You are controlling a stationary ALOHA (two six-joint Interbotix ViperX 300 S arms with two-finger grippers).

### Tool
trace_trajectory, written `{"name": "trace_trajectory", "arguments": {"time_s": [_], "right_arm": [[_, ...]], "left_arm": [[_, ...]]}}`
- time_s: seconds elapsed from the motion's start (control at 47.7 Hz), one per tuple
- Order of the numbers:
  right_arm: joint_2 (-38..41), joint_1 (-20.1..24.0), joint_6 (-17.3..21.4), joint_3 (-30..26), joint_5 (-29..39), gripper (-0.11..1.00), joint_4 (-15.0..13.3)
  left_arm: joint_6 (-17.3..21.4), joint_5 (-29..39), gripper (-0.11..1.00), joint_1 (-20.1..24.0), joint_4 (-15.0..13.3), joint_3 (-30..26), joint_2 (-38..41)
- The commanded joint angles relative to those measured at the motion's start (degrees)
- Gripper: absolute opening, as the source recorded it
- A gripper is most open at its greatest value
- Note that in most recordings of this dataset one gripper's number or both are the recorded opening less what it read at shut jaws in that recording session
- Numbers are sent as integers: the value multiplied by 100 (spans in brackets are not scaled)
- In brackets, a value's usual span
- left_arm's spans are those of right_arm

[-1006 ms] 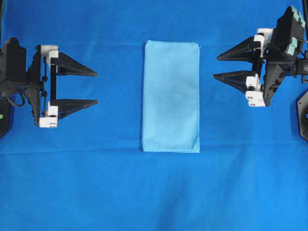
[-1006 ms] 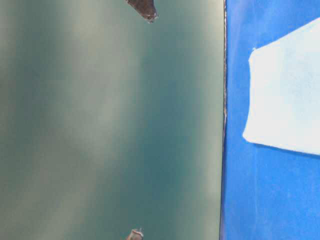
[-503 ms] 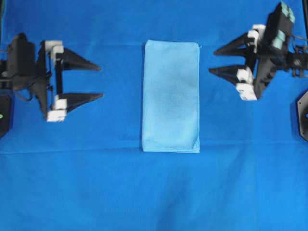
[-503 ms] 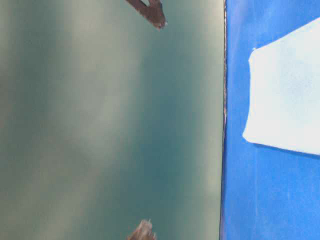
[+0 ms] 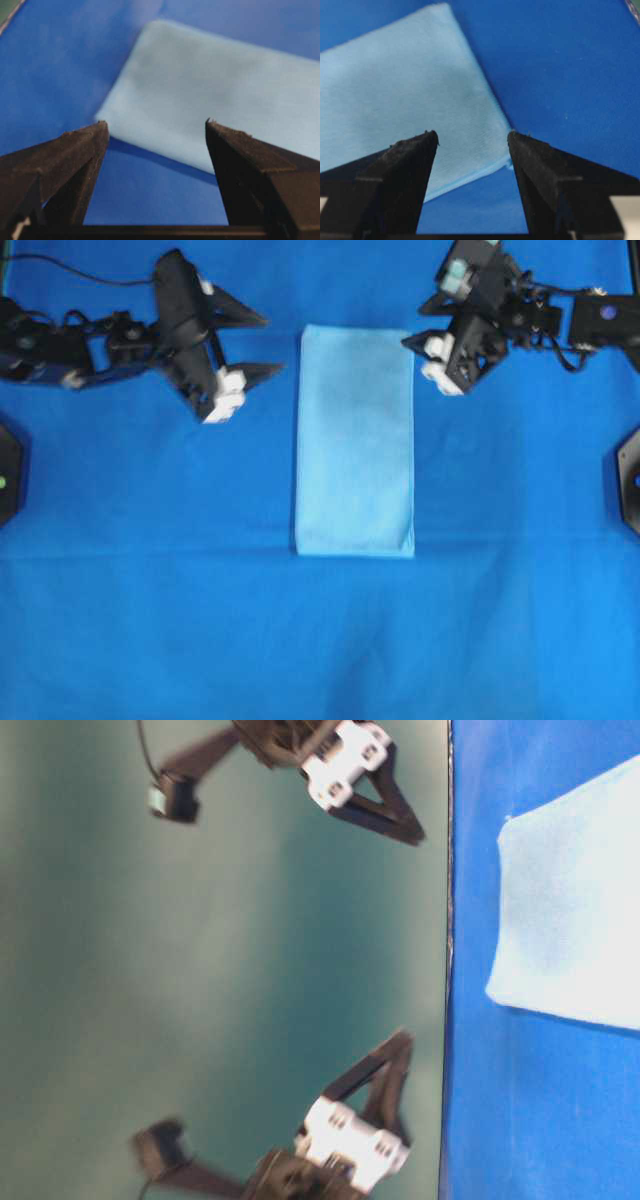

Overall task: Fold the light blue towel.
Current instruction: 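Move both grippers to the strip's top corners and grasp them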

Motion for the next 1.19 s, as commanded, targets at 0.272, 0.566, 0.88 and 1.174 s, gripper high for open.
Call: {"name": "trace_trajectory", "arguments": {"time_s": [0.272, 0.566, 0.88, 1.174], "right_arm": [[1020, -396, 18, -360, -334, 62, -202], [1582, -527, 9, -545, -501, 62, -290], [1652, -527, -9, -492, -422, 33, -431], [1608, -519, 79, -439, -422, 4, -369]], "left_arm": [[26, -62, 75, 422, 9, -940, 1371], [26, -70, 75, 439, 9, -1345, 2065], [325, 79, 36, 431, 26, -1327, 2092], [650, 229, 4, 439, 35, -1389, 2021]]}}
